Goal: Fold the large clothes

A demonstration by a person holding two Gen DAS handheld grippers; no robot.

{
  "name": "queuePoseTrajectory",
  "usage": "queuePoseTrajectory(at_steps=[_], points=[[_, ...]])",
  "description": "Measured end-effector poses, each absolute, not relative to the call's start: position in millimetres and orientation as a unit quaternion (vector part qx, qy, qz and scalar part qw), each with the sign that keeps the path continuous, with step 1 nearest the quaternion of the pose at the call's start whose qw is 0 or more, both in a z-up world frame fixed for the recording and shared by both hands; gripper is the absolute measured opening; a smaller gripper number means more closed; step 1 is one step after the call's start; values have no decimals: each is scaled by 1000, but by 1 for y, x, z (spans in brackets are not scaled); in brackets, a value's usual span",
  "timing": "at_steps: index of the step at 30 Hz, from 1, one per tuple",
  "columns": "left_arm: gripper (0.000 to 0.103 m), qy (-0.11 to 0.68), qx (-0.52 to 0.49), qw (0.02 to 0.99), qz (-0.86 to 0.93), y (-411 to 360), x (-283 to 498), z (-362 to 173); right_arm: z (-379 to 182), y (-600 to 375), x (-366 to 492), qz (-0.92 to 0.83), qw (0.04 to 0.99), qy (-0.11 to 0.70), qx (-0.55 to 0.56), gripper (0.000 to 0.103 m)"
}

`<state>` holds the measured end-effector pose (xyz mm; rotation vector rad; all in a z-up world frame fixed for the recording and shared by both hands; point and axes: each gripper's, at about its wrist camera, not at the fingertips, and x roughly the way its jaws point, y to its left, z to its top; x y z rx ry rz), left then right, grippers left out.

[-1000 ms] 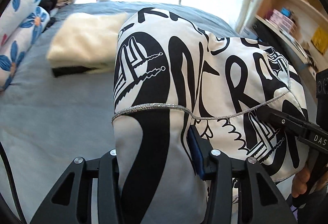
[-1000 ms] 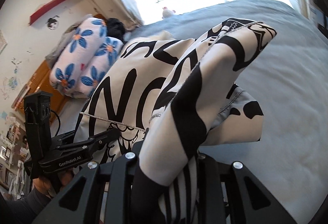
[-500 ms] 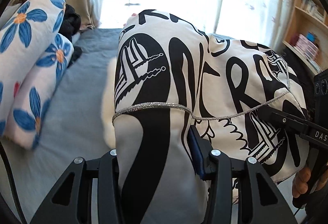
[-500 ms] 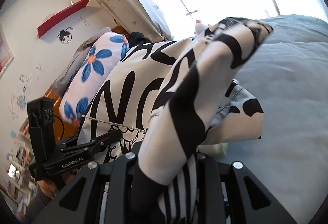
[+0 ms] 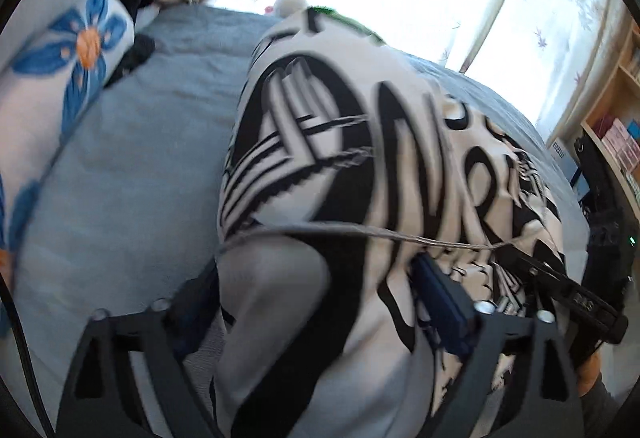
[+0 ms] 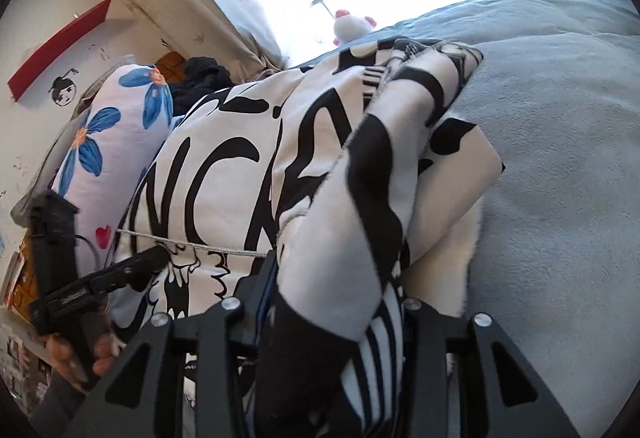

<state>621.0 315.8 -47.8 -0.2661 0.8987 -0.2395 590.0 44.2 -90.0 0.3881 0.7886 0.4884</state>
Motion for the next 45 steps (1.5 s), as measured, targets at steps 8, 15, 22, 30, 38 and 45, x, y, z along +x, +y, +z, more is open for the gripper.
queuePoseTrajectory(at_steps=[8, 15, 22, 30, 38, 45], points=[[90, 398, -117, 908, -53, 329, 604, -20, -38, 49, 559, 166, 916, 360, 65, 51], [21, 383, -90, 919, -18, 323, 579, 13, -2, 60, 525, 175, 932, 317, 26, 16], [21, 426, -47, 903, 41, 310, 582, -18, -52, 74, 550, 129, 913, 387, 11, 0], [33, 426, -63, 901, 54, 301, 566, -7, -34, 56, 524, 154, 901, 403, 51, 3], [62, 409, -91, 908, 23, 269, 472, 45, 3, 12, 433, 183, 877, 434, 95, 3], [86, 399, -67, 914, -5, 221, 371, 90, 48, -20, 334, 190, 873, 441, 90, 3]])
